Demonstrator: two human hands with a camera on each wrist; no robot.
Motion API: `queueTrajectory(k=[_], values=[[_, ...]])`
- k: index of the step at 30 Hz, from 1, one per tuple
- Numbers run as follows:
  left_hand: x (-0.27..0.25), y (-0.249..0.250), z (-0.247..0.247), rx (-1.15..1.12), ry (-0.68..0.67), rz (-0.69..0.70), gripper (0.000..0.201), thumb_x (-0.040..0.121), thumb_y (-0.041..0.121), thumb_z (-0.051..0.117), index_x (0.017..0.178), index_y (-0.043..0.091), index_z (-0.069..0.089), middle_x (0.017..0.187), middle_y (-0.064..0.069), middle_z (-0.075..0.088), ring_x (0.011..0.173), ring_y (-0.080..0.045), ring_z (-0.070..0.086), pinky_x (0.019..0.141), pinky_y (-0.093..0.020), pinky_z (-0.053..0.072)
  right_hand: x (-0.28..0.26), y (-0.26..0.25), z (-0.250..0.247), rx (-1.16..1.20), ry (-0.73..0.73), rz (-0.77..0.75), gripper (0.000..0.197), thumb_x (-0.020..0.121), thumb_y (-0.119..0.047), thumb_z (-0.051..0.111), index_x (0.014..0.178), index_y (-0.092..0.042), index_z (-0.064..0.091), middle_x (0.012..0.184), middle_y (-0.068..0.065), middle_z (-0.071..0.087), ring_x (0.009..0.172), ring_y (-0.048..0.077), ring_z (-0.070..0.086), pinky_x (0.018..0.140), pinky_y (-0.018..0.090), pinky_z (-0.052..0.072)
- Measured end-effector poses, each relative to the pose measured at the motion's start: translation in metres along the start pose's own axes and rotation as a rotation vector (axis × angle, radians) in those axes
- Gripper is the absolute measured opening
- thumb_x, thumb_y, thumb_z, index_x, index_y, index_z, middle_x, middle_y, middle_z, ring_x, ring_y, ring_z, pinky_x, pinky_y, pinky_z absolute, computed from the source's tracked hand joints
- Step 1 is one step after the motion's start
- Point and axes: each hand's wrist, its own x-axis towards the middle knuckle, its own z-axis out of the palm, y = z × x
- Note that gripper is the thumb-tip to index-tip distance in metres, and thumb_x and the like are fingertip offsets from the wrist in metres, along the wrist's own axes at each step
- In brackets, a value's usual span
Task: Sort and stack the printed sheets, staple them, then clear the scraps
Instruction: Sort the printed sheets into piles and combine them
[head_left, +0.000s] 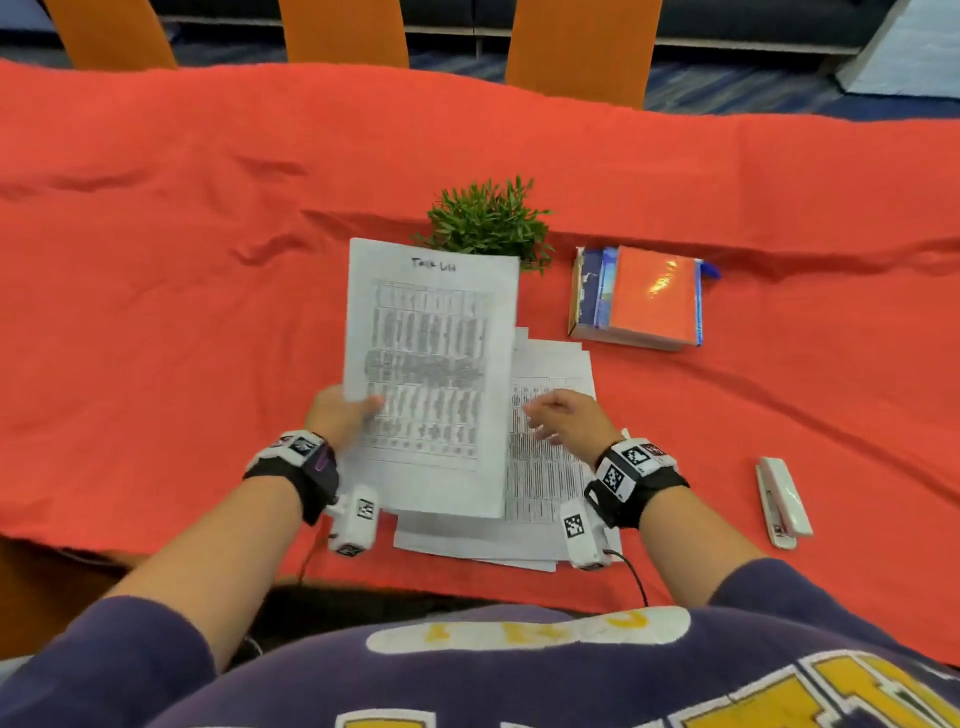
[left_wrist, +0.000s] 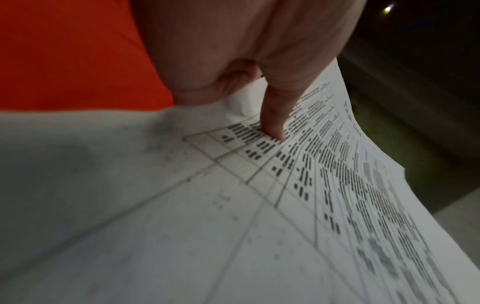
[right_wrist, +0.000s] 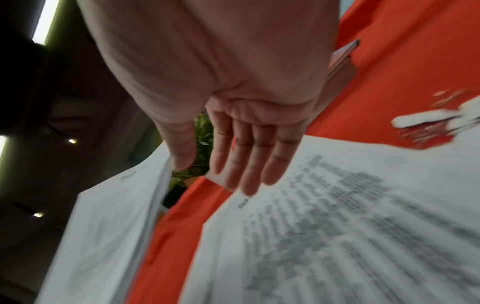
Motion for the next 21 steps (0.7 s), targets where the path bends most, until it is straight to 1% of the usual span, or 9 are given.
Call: queueTrajectory(k=[3,6,9,11,13,15,18,20,21], values=[[0.030,-0.025,-0.056,0.096,0.060,-0.115,0.033,0.083,0.018,0.072,0.113,0.004,0.067,0.111,-0.017,0.069,0.100,-0.032,0.066,0.093,-0.045,0.051,0.007,0.037,-0.018,-0.275,0.159,0.187,0.040,0.086,-0.035,0.068,0.116,-0.011,0.058,0.114,0.008,0.059,0.097,0.025,0.061,0.082,0.034,0.049],[0.049,-0.047,-0.101,0.268,0.135,-0.220,0.043,0.086,0.018,0.071,0.119,-0.006,0.061,0.117,-0.023,0.064,0.106,-0.038,0.062,0.086,-0.039,0.048,0.013,0.077,-0.028,-0.619,0.276,0.365,0.060,0.078,-0.042,0.072,0.125,-0.010,0.052,0.131,0.016,0.052,0.121,0.034,0.049,0.100,0.042,0.044],[0.059,-0.066,-0.128,0.389,0.161,-0.339,0.051,0.089,0.020,0.067,0.126,-0.011,0.051,0.127,-0.025,0.057,0.114,-0.041,0.056,0.086,-0.041,0.044,0.016,0.099,-0.025,-0.713,0.295,0.439,0.083,0.069,-0.048,0.076,0.134,-0.006,0.046,0.141,0.021,0.045,0.132,0.036,0.039,0.107,0.045,0.038],[0.065,-0.077,-0.136,0.501,0.131,-0.374,0.057,0.091,0.024,0.064,0.129,-0.014,0.046,0.135,-0.027,0.050,0.120,-0.042,0.051,0.093,-0.043,0.044,0.016,0.102,-0.020,-0.728,0.328,0.448,0.083,0.067,-0.045,0.079,0.132,-0.004,0.048,0.138,0.020,0.047,0.127,0.036,0.045,0.103,0.043,0.042],[0.070,-0.082,-0.137,0.565,0.100,-0.368,0.060,0.092,0.024,0.063,0.133,-0.014,0.042,0.139,-0.028,0.046,0.123,-0.042,0.049,0.102,-0.044,0.041,0.018,0.107,-0.017,-0.663,0.372,0.450,0.071,0.067,-0.031,0.081,0.125,-0.003,0.051,0.125,0.017,0.058,0.116,0.034,0.056,0.092,0.038,0.047],[0.076,-0.085,-0.134,0.593,0.087,-0.358,0.057,0.091,0.019,0.064,0.133,-0.014,0.043,0.135,-0.028,0.050,0.121,-0.042,0.051,0.100,-0.044,0.042,0.020,0.108,-0.015,-0.578,0.399,0.452,0.059,0.066,-0.016,0.079,0.118,-0.003,0.055,0.113,0.014,0.065,0.104,0.032,0.063,0.084,0.035,0.052],[0.084,-0.086,-0.126,0.589,0.095,-0.321,0.045,0.089,0.014,0.066,0.122,-0.013,0.053,0.119,-0.027,0.060,0.107,-0.041,0.059,0.089,-0.043,0.049,0.013,0.099,-0.015,-0.475,0.421,0.448,0.039,0.075,-0.004,0.068,0.113,0.000,0.057,0.106,0.018,0.068,0.089,0.030,0.064,0.073,0.034,0.052],[0.083,-0.082,-0.121,0.631,0.112,-0.300,0.029,0.088,0.015,0.065,0.103,-0.009,0.057,0.095,-0.021,0.061,0.088,-0.035,0.059,0.080,-0.042,0.050,0.006,0.092,-0.017,-0.477,0.430,0.437,0.022,0.083,-0.001,0.059,0.105,0.000,0.059,0.101,0.020,0.067,0.080,0.027,0.057,0.065,0.030,0.043],[0.084,-0.079,-0.119,0.679,0.142,-0.294,0.026,0.086,0.018,0.064,0.097,-0.005,0.055,0.093,-0.020,0.060,0.086,-0.033,0.057,0.082,-0.044,0.052,0.003,0.088,-0.020,-0.473,0.447,0.431,0.017,0.085,0.000,0.056,0.102,-0.001,0.059,0.099,0.021,0.066,0.079,0.028,0.056,0.065,0.030,0.041]])
